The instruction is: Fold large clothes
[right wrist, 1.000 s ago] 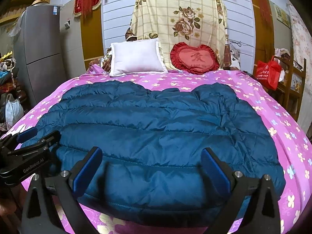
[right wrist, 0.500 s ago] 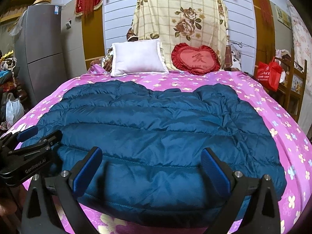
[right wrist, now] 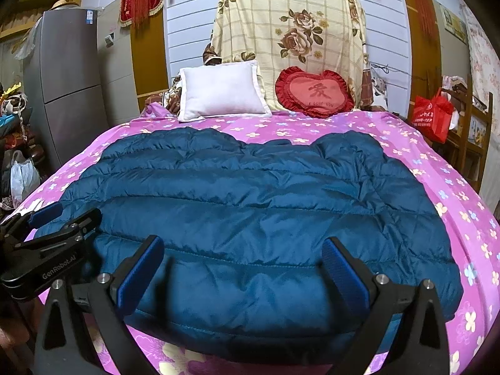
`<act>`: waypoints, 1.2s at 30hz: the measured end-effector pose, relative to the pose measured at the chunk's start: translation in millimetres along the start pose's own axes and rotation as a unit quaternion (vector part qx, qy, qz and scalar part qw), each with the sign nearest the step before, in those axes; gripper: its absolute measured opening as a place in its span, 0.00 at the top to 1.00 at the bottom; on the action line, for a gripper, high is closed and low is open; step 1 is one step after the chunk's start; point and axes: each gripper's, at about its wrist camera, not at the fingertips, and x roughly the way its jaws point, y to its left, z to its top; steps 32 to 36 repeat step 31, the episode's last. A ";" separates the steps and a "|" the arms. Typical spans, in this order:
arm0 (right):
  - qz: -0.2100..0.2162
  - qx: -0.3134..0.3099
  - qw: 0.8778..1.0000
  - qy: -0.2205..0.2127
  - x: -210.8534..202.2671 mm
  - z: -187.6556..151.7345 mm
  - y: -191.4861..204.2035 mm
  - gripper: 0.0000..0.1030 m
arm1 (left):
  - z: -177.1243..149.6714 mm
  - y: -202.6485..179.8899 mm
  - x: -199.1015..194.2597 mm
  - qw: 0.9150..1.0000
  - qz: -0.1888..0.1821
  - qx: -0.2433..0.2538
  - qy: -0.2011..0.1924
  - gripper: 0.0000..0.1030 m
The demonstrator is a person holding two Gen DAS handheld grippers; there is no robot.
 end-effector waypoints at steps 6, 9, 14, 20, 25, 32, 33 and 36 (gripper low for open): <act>0.000 -0.001 1.000 0.001 0.8 0.4 0.2 0.00 | 0.1 0.4 0.0 1.000 0.000 0.001 0.001 0.47; 0.000 0.000 1.000 0.002 1.2 -0.4 0.2 0.00 | 0.3 0.5 0.3 1.000 0.000 0.001 -0.001 0.47; 0.002 -0.001 1.000 0.003 2.3 -1.2 0.8 0.00 | 0.5 0.8 0.7 1.000 0.001 0.001 -0.001 0.48; 0.005 -0.001 1.000 0.007 4.3 -2.3 0.7 0.00 | 0.5 0.0 1.4 1.000 0.001 0.001 0.000 0.48; 0.005 -0.002 1.000 0.008 4.7 -2.5 0.6 0.00 | 0.4 -1.6 1.3 1.000 -0.001 0.005 -0.005 0.48; 0.007 -0.001 1.000 0.012 7.3 -4.4 -0.7 0.00 | 0.6 -5.2 0.2 1.000 0.000 0.010 -0.014 0.48; 0.007 -0.001 1.000 0.012 7.3 -4.4 -0.7 0.00 | 0.6 -5.2 0.2 1.000 0.000 0.010 -0.014 0.48; 0.007 -0.001 1.000 0.012 7.3 -4.4 -0.7 0.00 | 0.6 -5.2 0.2 1.000 0.000 0.010 -0.014 0.48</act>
